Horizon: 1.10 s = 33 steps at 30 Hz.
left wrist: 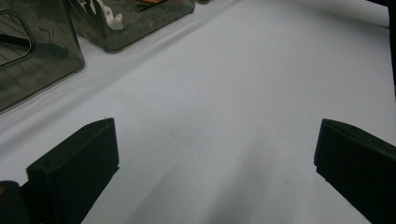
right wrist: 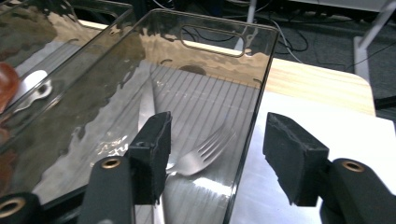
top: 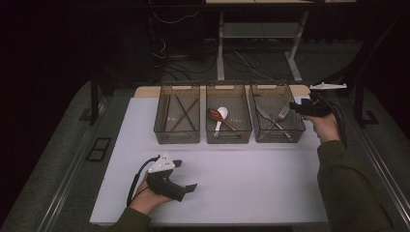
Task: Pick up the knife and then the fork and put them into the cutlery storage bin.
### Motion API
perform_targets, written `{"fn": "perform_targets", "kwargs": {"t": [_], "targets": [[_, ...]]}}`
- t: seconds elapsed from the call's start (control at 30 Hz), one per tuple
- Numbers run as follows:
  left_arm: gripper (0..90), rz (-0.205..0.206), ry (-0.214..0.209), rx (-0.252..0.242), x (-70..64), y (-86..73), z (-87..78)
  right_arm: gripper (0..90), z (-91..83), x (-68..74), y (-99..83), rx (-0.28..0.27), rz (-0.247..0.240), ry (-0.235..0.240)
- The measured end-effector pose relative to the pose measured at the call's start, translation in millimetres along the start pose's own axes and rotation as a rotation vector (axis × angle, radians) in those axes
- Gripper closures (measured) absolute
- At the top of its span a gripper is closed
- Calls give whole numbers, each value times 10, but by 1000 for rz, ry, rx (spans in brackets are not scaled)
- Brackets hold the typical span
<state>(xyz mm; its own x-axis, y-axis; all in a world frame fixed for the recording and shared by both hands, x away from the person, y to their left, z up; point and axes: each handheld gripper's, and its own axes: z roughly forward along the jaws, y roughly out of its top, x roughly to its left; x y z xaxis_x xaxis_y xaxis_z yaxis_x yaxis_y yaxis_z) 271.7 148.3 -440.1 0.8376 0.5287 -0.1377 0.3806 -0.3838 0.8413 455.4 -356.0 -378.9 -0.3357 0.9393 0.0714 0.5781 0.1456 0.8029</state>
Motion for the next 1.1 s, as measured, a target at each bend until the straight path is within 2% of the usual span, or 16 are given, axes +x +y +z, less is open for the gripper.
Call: {"fn": "perform_targets", "kwargs": {"t": [0.17,0.3,0.37,0.47,0.63,0.73,0.93,1.1], "targets": [[0,1,6,1,7,1,-11,375,-57,15,-14,2,2,40],[0,2,17,2,20,-3,-37,345,-160,75,-38,-20,-9,98],[0,2,21,-1,26,-6,-40,302,-223,126,-61,-39,-23,129],[0,5,26,1,26,-4,-41,264,-316,212,-101,-53,-49,130],[0,13,33,-1,23,-1,-54,196,-460,331,-183,-71,-56,175],[0,11,35,-5,29,-1,-53,182,-542,424,-267,-89,-76,185],[0,10,43,-9,38,10,-57,169,-673,572,-450,-124,-75,231],[0,22,52,-9,23,28,-60,136,-773,727,-600,-158,-99,241]]}}
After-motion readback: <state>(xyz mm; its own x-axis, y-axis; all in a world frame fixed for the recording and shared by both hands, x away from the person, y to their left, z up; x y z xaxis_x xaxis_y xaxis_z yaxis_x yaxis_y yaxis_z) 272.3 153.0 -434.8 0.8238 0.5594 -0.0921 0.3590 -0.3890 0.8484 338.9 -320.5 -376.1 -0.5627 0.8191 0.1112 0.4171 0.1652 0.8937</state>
